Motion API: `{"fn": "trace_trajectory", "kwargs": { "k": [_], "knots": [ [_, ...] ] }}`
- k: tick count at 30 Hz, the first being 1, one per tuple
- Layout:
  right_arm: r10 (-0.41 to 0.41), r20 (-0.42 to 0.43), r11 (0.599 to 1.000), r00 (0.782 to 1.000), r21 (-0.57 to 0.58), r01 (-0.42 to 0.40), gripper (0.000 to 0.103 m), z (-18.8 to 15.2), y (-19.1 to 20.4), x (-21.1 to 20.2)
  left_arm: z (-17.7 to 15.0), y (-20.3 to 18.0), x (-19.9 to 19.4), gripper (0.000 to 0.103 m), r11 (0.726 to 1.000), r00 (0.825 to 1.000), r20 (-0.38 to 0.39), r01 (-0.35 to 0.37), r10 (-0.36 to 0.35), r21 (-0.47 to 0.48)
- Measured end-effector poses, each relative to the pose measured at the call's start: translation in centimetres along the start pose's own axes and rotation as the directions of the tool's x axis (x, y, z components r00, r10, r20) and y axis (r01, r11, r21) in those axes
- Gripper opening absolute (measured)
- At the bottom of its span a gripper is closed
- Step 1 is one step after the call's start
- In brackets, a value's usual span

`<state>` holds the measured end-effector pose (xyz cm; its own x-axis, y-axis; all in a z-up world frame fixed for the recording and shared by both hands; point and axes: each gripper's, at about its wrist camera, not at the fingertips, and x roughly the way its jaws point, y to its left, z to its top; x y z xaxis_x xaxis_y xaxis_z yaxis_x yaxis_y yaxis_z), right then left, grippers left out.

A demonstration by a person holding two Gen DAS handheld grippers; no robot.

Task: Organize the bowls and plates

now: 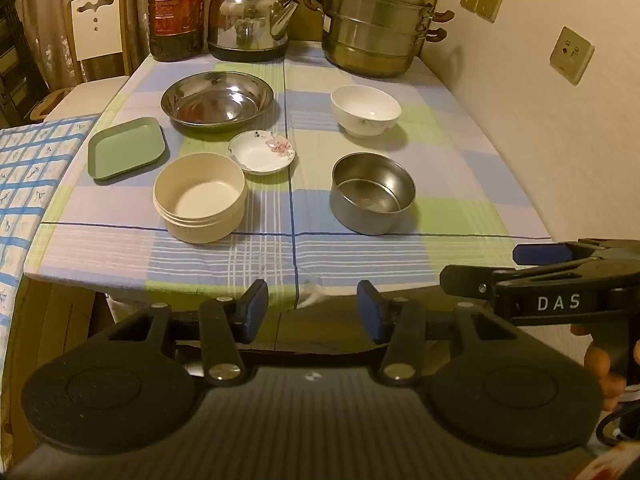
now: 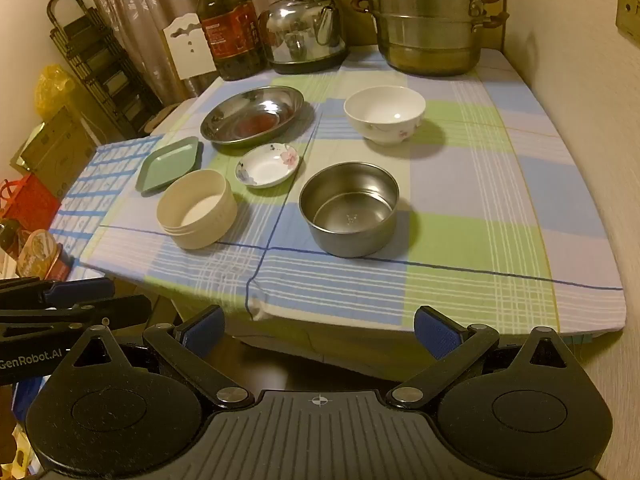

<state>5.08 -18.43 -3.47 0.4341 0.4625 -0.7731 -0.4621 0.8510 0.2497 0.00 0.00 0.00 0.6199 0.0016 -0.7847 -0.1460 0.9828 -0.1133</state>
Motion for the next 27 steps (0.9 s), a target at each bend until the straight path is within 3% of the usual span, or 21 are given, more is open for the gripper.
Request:
{"fn": "trace_trajectory", "kwargs": {
  "k": [27],
  "knots": [
    [-0.004,0.002,1.000,1.000,-0.001,0.004,0.101,0.12,-0.37,0.00,-0.29,0.07,0.25,0.046,1.000,1.000,-0.011,0.005,-0.005,0.000]
  ]
}}
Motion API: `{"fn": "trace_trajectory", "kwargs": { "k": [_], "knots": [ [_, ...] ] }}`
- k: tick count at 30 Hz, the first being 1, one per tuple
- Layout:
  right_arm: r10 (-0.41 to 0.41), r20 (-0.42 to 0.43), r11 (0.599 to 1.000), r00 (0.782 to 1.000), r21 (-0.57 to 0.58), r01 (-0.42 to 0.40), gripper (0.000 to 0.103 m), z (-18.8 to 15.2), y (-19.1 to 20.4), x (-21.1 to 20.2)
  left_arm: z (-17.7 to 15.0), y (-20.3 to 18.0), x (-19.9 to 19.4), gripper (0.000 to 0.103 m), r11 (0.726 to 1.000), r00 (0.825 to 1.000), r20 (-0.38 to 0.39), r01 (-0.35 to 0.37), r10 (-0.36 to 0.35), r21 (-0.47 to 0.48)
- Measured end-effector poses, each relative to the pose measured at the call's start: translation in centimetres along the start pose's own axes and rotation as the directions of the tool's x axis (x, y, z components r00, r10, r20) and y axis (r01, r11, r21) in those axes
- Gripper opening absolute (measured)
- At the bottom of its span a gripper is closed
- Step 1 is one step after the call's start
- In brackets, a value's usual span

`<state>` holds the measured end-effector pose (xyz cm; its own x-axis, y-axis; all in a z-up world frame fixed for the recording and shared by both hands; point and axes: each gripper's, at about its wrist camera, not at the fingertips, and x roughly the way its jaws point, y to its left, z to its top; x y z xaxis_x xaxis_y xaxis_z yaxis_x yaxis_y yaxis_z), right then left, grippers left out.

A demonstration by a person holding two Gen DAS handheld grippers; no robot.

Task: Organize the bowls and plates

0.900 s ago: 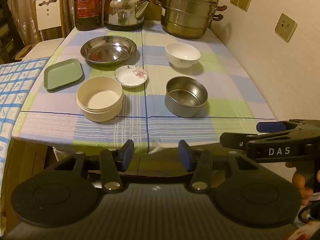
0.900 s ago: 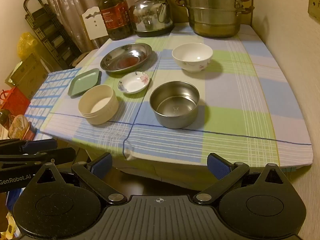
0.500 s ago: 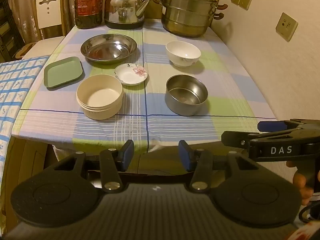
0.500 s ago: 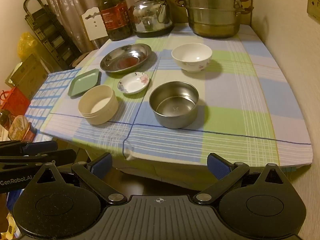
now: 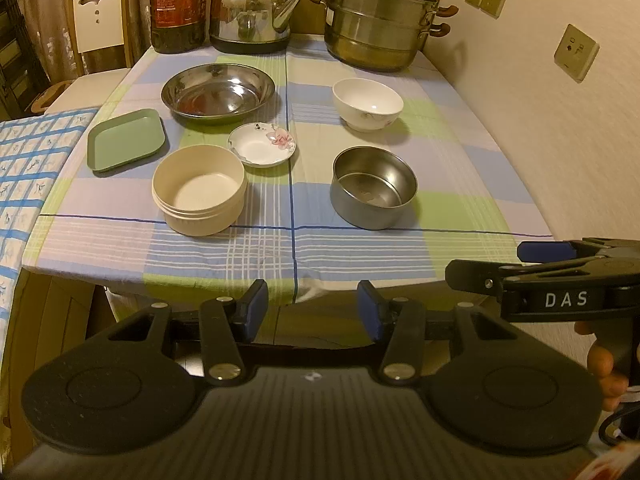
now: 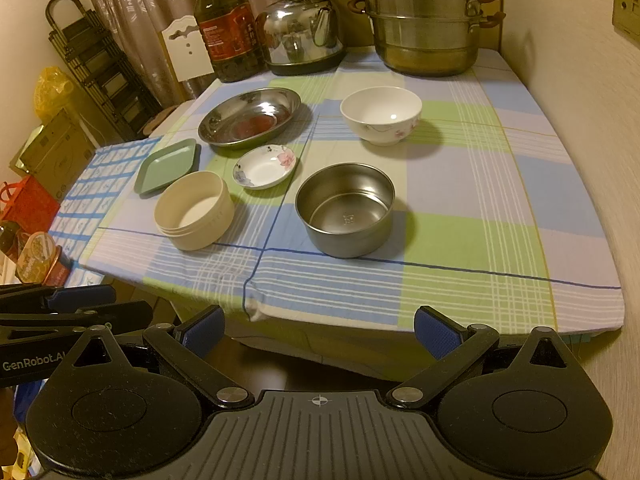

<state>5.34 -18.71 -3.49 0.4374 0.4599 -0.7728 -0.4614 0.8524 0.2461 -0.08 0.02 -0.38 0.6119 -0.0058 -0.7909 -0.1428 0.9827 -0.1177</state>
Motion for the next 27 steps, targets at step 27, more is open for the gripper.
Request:
{"fn": "trace_trajectory", "kwargs": {
  "k": [27],
  "knots": [
    [-0.002,0.002,1.000,1.000,0.002,0.002,0.101,0.4,-0.1,0.2,-0.4,0.3,1.1,0.046,1.000,1.000,-0.017,0.004,-0.004,-0.007]
  ]
}}
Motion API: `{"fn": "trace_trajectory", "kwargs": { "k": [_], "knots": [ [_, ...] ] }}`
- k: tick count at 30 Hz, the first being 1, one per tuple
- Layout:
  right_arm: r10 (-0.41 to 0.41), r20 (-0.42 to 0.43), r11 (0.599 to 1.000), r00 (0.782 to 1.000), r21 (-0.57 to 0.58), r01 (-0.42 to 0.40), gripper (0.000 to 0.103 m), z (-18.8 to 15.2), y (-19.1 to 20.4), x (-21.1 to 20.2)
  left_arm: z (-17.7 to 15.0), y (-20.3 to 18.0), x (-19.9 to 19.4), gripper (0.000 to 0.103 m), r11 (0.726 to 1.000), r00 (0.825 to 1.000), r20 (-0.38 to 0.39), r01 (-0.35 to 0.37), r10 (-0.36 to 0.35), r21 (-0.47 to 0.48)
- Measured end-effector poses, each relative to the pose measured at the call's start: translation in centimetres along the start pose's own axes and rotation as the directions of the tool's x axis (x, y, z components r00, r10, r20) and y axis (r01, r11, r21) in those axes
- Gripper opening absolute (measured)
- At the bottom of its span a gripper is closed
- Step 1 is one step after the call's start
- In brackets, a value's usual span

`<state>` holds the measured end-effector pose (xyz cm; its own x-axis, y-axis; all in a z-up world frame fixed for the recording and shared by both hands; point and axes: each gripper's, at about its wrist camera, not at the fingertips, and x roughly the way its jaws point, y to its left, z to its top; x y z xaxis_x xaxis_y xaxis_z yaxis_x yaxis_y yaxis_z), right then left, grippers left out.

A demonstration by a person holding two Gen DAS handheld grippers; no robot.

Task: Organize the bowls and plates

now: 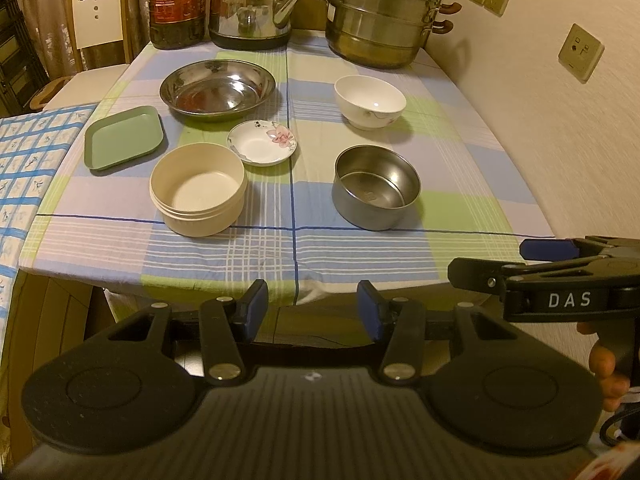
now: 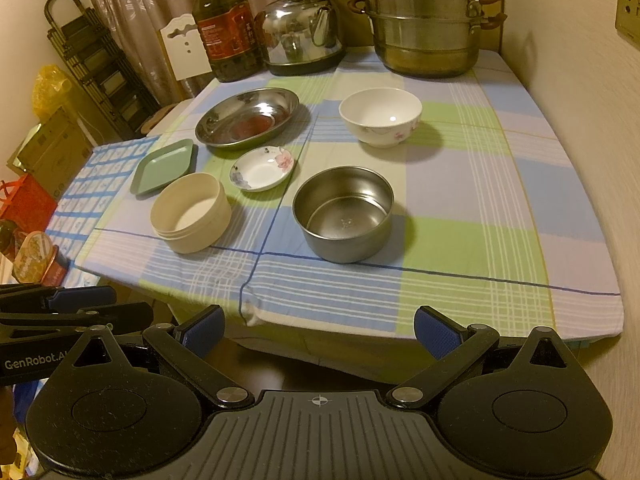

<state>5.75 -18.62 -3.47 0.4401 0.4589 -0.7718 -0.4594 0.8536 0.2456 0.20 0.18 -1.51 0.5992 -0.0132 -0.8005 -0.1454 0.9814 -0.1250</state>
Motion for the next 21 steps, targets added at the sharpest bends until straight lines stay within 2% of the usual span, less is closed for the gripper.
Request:
{"fn": "trace_trajectory", "kwargs": {
  "k": [21],
  "knots": [
    [-0.003,0.002,1.000,1.000,-0.003,0.003,0.101,0.27,0.16,-0.17,0.22,-0.09,0.03,0.046,1.000,1.000,-0.004,0.001,-0.001,-0.002]
  ]
}}
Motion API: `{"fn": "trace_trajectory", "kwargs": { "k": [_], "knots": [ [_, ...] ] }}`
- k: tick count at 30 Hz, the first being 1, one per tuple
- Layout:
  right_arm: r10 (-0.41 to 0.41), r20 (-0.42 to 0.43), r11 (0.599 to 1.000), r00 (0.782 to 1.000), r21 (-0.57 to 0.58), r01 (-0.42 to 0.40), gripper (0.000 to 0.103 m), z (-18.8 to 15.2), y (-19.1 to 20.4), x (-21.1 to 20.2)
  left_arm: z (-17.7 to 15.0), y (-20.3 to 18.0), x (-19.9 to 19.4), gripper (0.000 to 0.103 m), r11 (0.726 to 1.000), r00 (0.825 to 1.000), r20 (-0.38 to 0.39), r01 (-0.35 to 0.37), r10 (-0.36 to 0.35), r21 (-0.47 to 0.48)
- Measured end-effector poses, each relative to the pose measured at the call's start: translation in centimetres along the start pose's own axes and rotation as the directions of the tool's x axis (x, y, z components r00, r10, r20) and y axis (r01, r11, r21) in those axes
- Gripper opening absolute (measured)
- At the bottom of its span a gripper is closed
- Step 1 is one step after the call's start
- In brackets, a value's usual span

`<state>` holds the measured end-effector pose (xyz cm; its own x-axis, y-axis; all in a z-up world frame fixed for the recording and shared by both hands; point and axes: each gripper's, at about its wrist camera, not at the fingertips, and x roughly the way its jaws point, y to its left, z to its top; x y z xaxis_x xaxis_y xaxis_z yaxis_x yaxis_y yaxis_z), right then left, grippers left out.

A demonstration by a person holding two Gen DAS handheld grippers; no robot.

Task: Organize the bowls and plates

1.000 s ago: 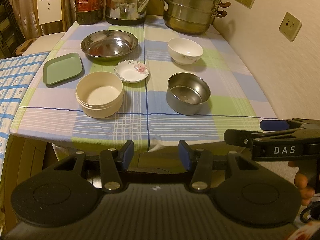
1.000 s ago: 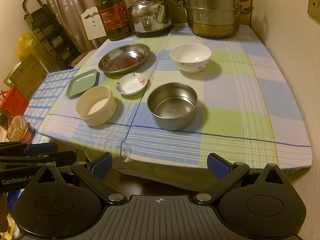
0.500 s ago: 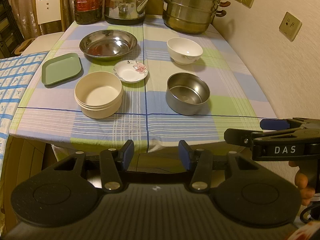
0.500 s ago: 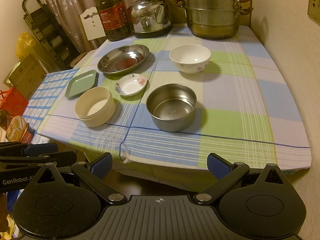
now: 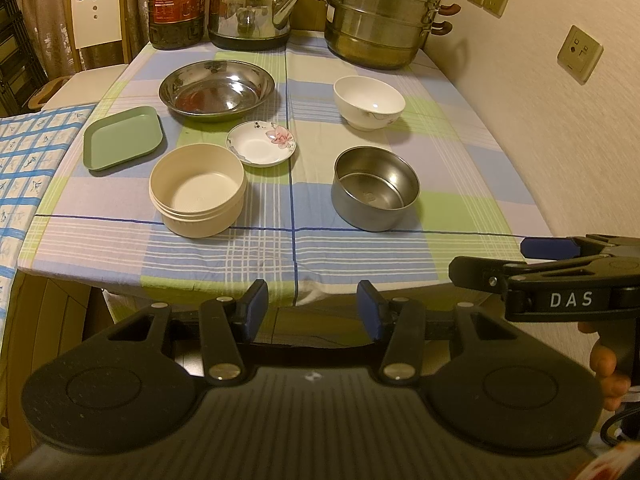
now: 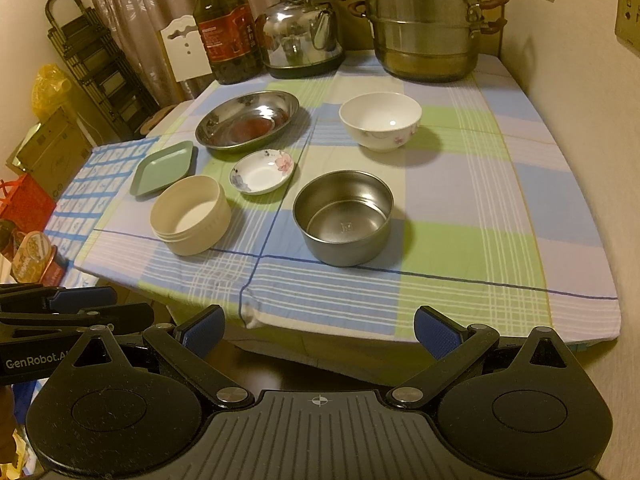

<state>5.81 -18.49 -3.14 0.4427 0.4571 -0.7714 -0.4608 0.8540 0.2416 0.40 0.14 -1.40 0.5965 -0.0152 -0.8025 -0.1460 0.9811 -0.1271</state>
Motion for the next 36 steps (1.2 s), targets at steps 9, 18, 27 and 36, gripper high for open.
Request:
{"fn": "trace_trajectory", "kwargs": {
  "k": [9,18,27,36],
  "knots": [
    [0.000,0.001,1.000,1.000,-0.001,0.000,0.101,0.1,-0.2,0.1,0.0,0.0,0.0,0.046,1.000,1.000,0.000,0.000,0.000,0.000],
    [-0.001,0.001,1.000,1.000,0.001,0.001,0.101,0.2,-0.5,-0.1,0.0,0.1,0.0,0.046,1.000,1.000,0.000,0.001,-0.001,-0.001],
    [-0.001,0.003,1.000,1.000,0.004,0.001,0.101,1.3,-1.3,0.4,0.0,0.1,-0.1,0.046,1.000,1.000,0.001,-0.001,0.001,-0.003],
    [0.026,0.036,1.000,0.999,-0.005,-0.025,0.101,1.5,-1.2,0.1,0.7,-0.5,0.0,0.046,1.000,1.000,0.009,-0.013,0.013,-0.013]
  ]
}}
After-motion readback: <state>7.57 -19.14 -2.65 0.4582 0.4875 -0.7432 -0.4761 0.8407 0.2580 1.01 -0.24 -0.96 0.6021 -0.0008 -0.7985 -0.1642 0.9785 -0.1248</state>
